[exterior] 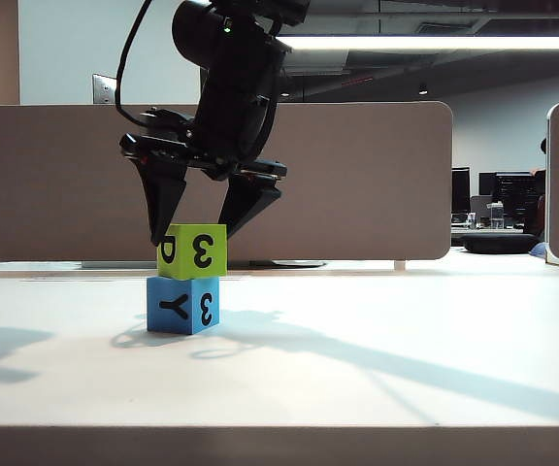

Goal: Stack the letter block on the right onto the letter block on the left.

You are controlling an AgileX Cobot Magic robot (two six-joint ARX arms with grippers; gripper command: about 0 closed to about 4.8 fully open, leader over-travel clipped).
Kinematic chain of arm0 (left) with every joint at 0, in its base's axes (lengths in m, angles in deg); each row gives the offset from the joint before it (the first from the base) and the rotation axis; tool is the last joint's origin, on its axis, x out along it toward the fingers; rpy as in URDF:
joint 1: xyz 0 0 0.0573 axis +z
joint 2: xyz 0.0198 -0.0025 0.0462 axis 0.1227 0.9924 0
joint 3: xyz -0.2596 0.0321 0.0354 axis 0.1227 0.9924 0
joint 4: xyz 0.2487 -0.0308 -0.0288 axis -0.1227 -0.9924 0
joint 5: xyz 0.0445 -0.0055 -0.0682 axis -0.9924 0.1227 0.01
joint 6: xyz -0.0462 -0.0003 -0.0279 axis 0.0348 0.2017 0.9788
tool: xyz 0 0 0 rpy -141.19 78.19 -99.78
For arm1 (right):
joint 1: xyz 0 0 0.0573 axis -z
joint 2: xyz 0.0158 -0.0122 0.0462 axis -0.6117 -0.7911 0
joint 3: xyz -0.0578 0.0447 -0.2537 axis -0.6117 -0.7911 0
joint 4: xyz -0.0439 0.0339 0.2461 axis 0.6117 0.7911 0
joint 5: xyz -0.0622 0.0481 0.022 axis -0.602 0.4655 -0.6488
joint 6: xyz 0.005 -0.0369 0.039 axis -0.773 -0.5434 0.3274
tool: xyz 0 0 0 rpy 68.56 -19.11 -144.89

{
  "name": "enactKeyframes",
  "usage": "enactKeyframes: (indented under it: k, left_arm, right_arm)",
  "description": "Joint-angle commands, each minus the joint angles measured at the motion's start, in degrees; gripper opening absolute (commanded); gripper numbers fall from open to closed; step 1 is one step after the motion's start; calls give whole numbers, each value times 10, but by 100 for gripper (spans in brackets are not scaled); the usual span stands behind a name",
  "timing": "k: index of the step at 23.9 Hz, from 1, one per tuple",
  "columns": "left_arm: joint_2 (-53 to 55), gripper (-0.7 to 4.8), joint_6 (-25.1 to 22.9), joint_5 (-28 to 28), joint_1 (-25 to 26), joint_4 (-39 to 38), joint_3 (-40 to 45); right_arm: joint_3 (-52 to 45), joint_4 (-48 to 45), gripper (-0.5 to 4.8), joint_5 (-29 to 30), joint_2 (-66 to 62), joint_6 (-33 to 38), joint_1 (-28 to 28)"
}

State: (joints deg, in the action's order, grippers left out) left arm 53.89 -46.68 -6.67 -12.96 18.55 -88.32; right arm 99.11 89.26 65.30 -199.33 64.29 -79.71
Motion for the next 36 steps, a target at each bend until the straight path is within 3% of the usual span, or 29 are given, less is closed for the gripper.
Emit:
enactKeyframes:
  k: [1,6,10,14,15,17,20,21,22,26,28,31,36]
  left_arm:
    - [-2,-6,-3,0,-1,3,-2]
    - [-2,-6,-2,0,-1,3,-2]
    - [-2,-6,-7,0,-1,13,-2]
    - [-5,-6,-64,0,-1,26,-2]
    - [-6,-6,-73,1,-1,26,-2]
    - [-5,-6,-66,0,-1,32,-2]
    - [-5,-6,-50,0,-1,48,-2]
    - [-5,-6,-44,0,-1,53,-2]
    - [-5,-6,-42,0,-1,56,-2]
    - [-8,-6,-42,0,-2,55,-1]
    - [-17,-6,-43,0,-9,54,3]
    - [-40,-6,-43,-1,-22,56,12]
    - [-136,-6,-29,-13,-29,73,76]
  right_arm:
    - [3,-6,393,6,4,-1,0]
    - [4,8,436,9,14,7,0]
    - [4,4,437,9,77,6,6]
    - [4,21,436,7,142,5,20]
    - [4,43,424,5,170,5,26]
    - [3,85,344,3,215,5,36]
    - [3,125,127,2,259,5,52]
    - [3,140,72,2,275,5,58]
    - [3,153,51,1,286,5,63]
    - [-1,197,39,-60,338,26,76]
    - [-20,194,31,-109,378,31,76]
    - [-76,172,30,-131,452,33,76]
    - [-291,92,30,-149,664,42,76]
